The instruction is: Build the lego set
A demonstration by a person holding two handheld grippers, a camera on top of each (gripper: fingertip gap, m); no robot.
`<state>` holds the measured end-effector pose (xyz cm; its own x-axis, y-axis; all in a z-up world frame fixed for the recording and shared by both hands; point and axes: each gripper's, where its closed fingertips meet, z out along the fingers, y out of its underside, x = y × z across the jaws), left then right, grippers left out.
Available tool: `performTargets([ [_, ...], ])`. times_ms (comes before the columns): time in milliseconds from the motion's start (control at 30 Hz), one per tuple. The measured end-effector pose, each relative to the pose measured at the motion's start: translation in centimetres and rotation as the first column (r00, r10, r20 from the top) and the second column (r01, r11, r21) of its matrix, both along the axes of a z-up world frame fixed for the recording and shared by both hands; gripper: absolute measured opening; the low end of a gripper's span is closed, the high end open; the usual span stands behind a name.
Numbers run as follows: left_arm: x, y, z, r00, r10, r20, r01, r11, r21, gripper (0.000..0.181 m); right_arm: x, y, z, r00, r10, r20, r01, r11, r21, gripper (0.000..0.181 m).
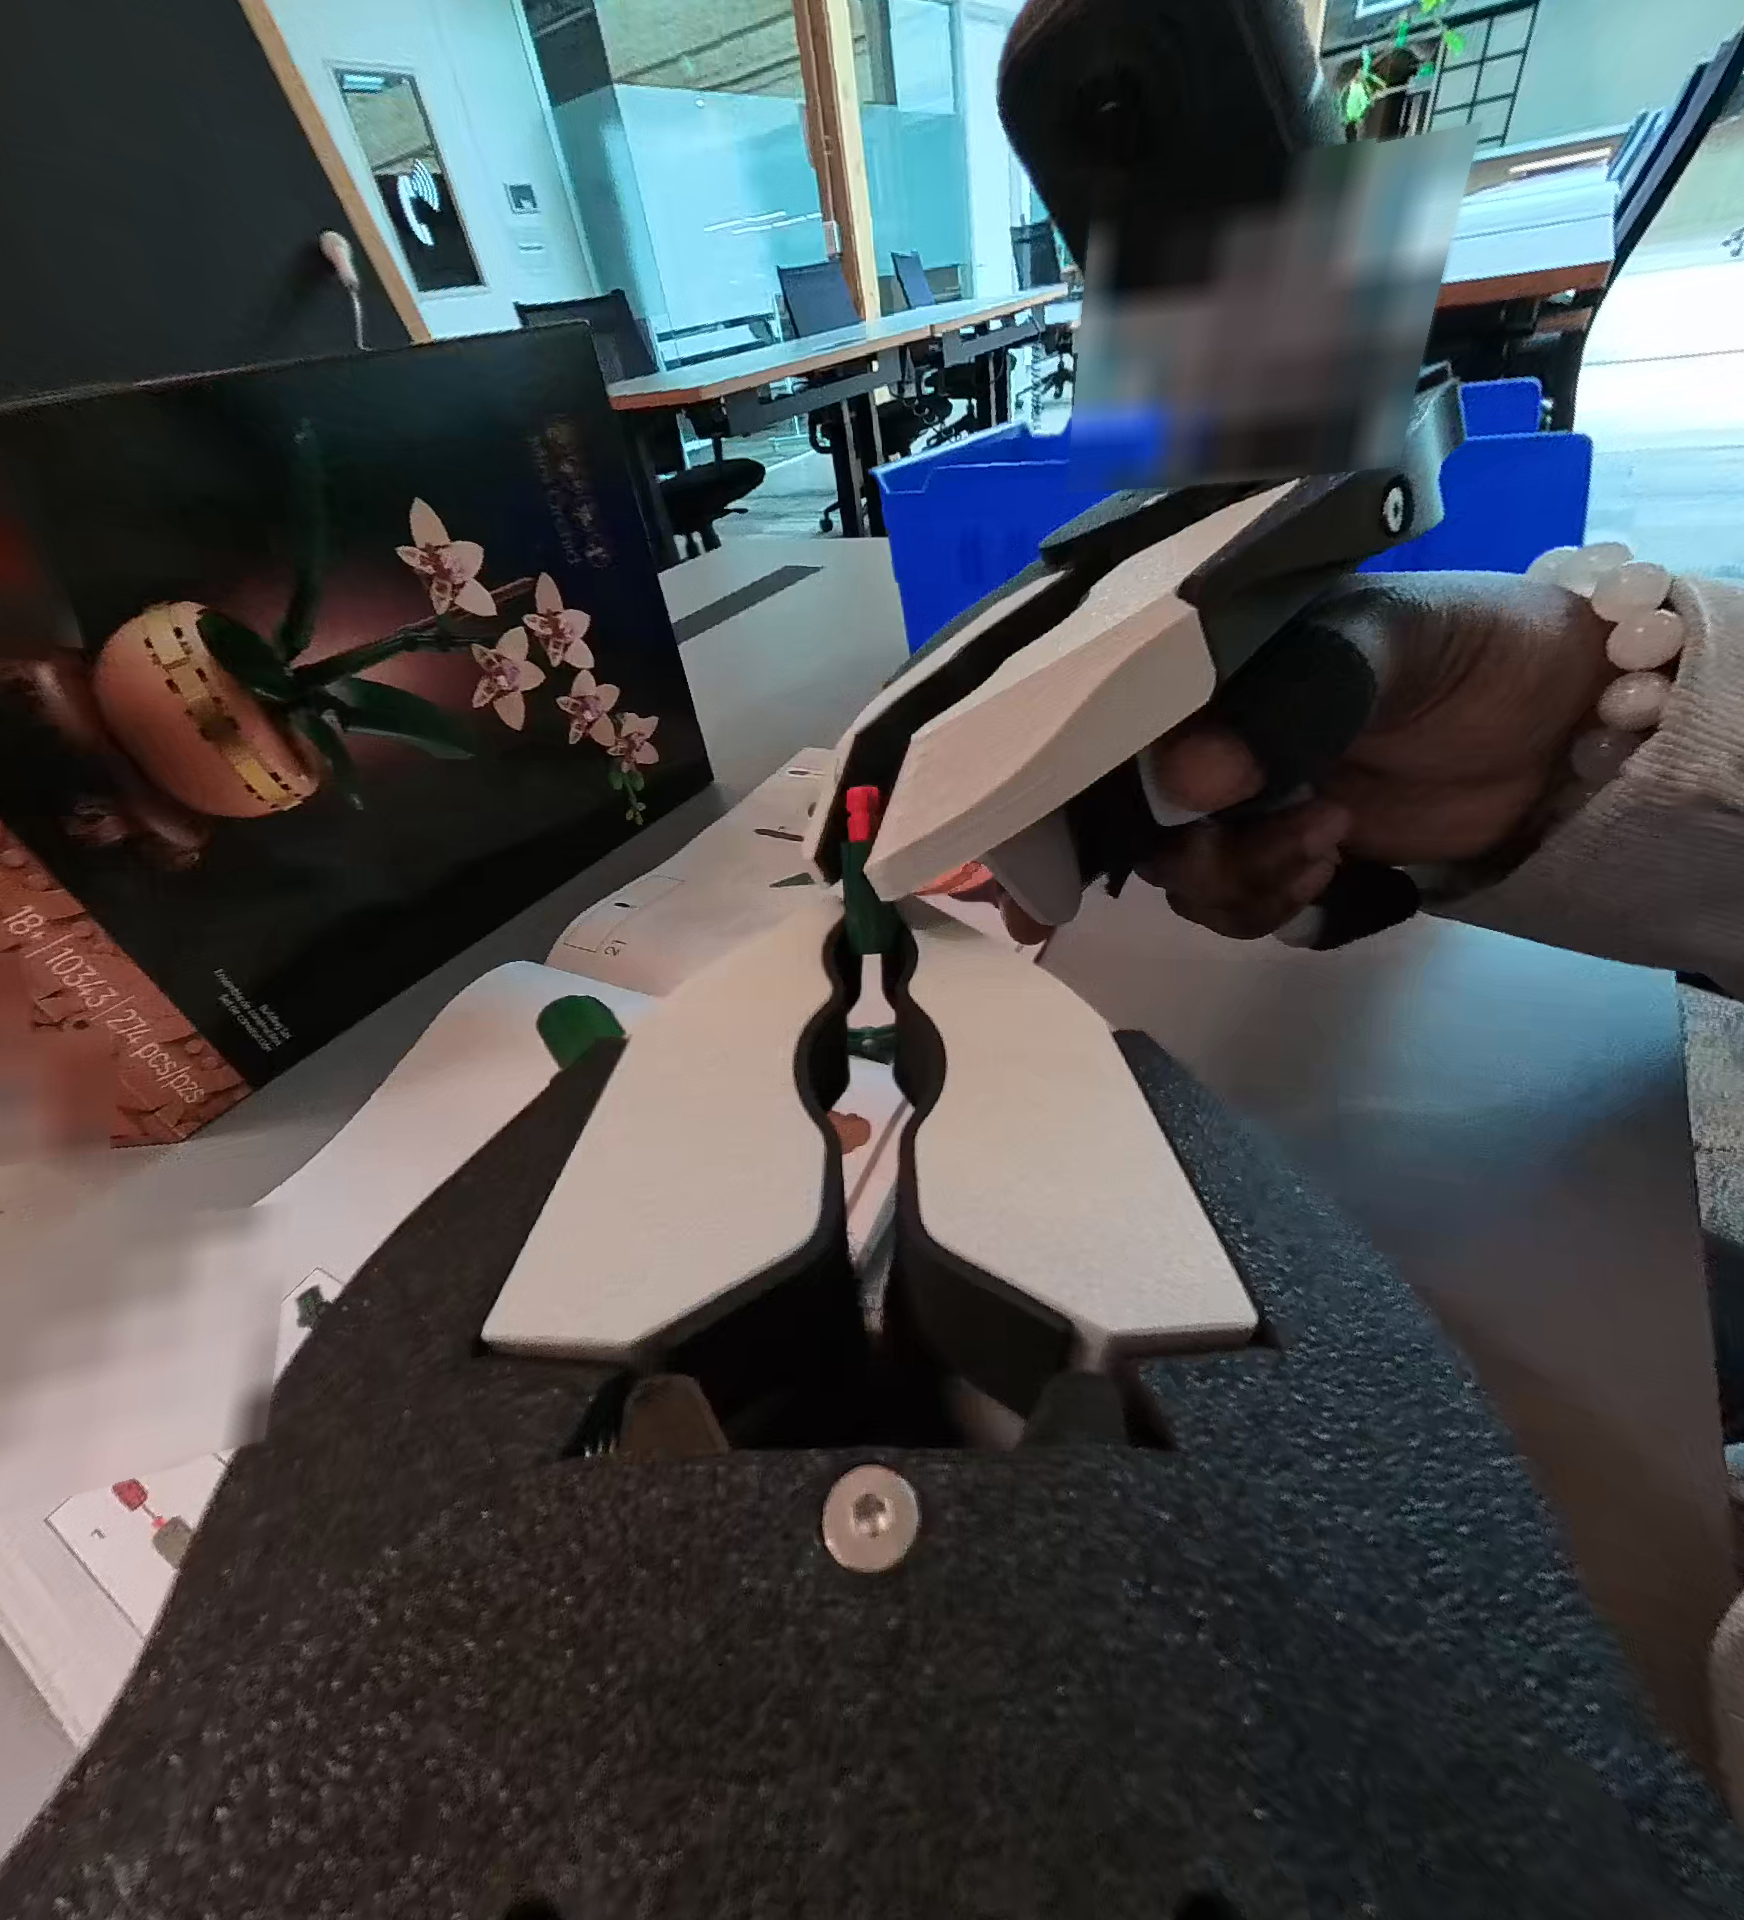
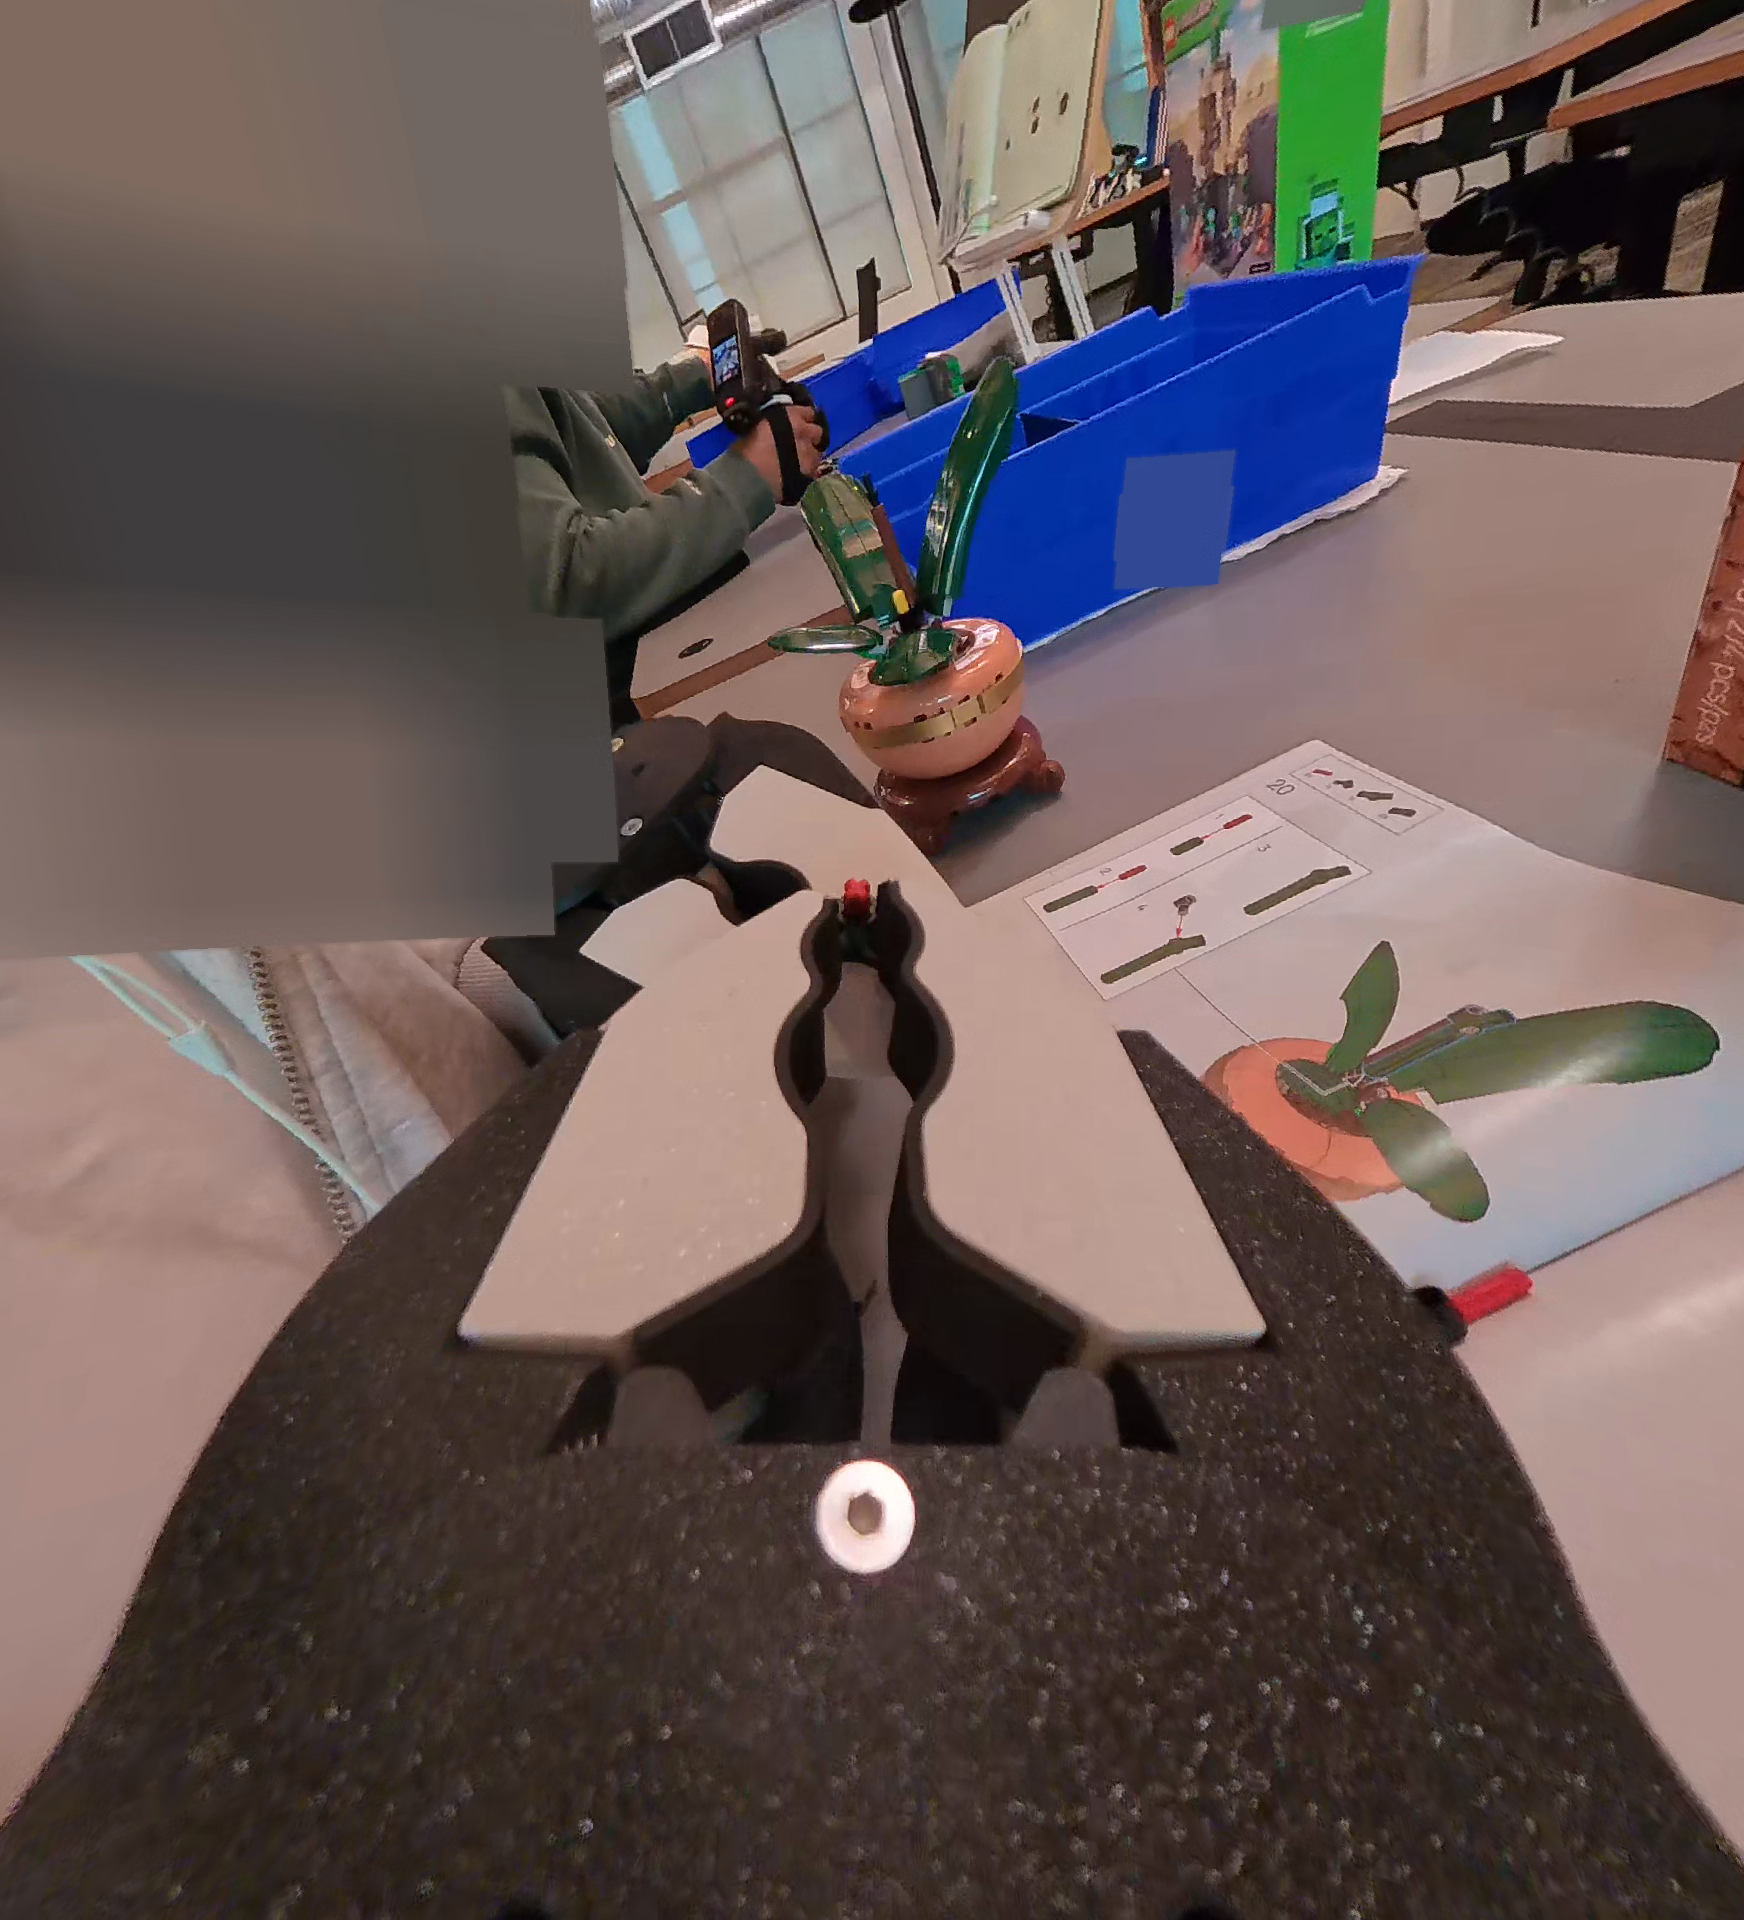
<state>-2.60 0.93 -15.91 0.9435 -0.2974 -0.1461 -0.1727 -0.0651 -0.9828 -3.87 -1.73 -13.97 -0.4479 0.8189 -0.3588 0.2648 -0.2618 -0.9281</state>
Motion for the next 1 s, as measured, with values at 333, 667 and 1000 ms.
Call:
performTargets([
  [333, 0.6, 0.5, -0.7, 1.0, -0.011, 0.016, 0.012, 0.999, -0.035, 0.001, 0.9, 1.3, -0.6, 0.999, -0.055, -0.003, 0.055, 0.998, 0.032, 0.016],
  [667, 0.6, 0.7, -0.9, 1.0, -0.004, 0.003, 0.004, 0.999, -0.035, 0.002, 0.8, 1.1, -0.7, 0.999, -0.038, -0.021, 0.037, 0.998, -0.045, 0.006],
  [1000, 0.3, 0.6, -1.3, 1.0, -0.001, 0.009, 0.002, 0.999, -0.046, 0.014, 0.9, 1.7, -0.7, 0.998, -0.062, -0.009, 0.061, 0.993, -0.097, 0.006],
])
